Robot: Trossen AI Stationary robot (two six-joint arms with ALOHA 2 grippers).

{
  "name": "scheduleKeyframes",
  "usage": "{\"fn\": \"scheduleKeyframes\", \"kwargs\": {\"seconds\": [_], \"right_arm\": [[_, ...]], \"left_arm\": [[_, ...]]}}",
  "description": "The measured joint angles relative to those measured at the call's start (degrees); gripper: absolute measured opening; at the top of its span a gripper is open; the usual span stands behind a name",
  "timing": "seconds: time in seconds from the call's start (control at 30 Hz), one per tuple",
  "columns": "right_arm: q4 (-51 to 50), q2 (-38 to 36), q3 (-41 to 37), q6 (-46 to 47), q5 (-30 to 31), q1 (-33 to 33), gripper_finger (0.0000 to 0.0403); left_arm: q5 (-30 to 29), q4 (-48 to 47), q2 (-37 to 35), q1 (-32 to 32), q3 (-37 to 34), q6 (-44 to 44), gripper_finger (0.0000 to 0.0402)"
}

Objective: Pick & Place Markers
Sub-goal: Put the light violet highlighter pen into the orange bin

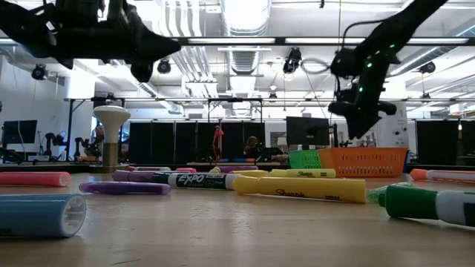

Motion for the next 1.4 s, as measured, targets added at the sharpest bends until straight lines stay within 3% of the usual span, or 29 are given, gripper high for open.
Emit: {"fn": "scheduleKeyframes", "kwargs": {"seconds": [0.17, 0.37, 0.57, 0.83, 1.03, 1.23, 1.4], "right_arm": [[11.46, -10.01, -9.65, -3.01, -8.79, 4.07, 0.0074], [22.56, -18.95, -19.08, -5.40, -9.11, 9.21, 0.0046], [28.09, -24.43, -23.74, -5.73, -9.08, 12.81, 0.0044], [28.45, -27.32, -24.35, -7.94, -8.98, 15.12, 0.0043], [29.31, -27.36, -24.37, -9.11, -9.05, 15.58, 0.0043], [29.37, -27.36, -24.37, -9.96, -9.07, 15.58, 0.0043], [29.39, -27.34, -24.37, -10.00, -9.07, 15.59, 0.0043]], "left_arm": [[0.42, -3.44, -0.07, 0.00, 0.86, -2.55, 0.0013], [-0.53, -24.00, 0.15, -0.34, 6.65, -3.70, 0.0002], [-5.49, -43.40, 2.35, -2.74, 13.04, -4.31, 0.0005], [-6.75, -59.50, 12.71, -7.90, 20.14, -12.10, 0.0073], [-9.27, -70.99, 22.14, -14.90, 26.16, -12.75, 0.0121], [-11.96, -73.45, 28.35, -19.90, 27.38, -12.22, 0.0133], [-14.92, -71.88, 29.44, -20.35, 26.59, -11.71, 0.0133]]}}
